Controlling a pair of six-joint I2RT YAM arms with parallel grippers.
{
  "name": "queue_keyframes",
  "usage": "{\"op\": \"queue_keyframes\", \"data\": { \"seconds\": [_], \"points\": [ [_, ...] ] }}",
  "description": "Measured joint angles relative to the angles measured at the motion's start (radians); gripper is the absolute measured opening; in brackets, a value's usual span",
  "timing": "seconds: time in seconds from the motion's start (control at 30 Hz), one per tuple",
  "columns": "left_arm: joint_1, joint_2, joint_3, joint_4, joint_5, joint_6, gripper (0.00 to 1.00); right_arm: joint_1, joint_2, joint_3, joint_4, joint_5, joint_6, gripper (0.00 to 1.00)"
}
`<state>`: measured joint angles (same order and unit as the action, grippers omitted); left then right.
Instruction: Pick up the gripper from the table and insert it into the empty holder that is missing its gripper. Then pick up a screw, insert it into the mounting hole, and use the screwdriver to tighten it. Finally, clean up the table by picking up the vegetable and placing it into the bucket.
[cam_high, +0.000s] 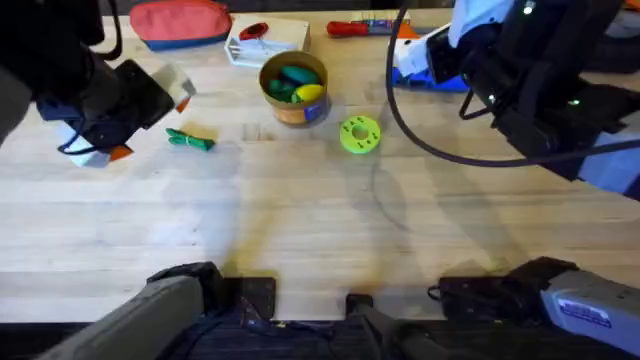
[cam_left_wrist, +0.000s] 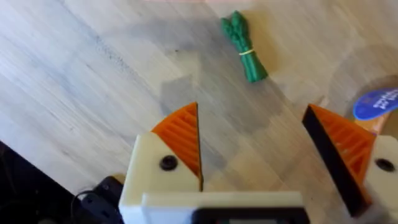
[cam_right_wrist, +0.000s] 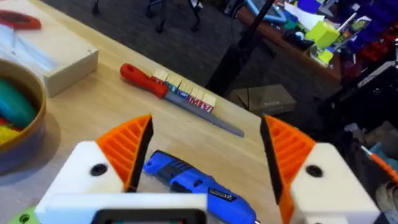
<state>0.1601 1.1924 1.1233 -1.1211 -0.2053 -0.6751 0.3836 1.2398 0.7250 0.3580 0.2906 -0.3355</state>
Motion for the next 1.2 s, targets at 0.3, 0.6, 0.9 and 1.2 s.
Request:
{"op": "queue_keyframes", "data": {
  "seconds": [0.3,0.6,0.9,1.2],
  "points": [
    [0.183,0.287,0.0,0.062,0.131,-0.014,0.985,0.013,-0.09,0.0,-0.066,0.0,0.03,0.992],
    [0.196,0.486,0.0,0.257,0.21,-0.025,0.985,0.079,-0.167,0.0,-0.166,0.0,0.16,0.99],
    [0.199,0.565,0.002,0.324,0.219,-0.043,0.548,0.12,-0.171,0.0,-0.166,0.0,0.183,0.991],
    [0.198,0.568,0.005,0.278,0.256,-0.044,0.02,0.119,-0.171,0.0,-0.165,0.0,0.187,0.992]
  ]
}}
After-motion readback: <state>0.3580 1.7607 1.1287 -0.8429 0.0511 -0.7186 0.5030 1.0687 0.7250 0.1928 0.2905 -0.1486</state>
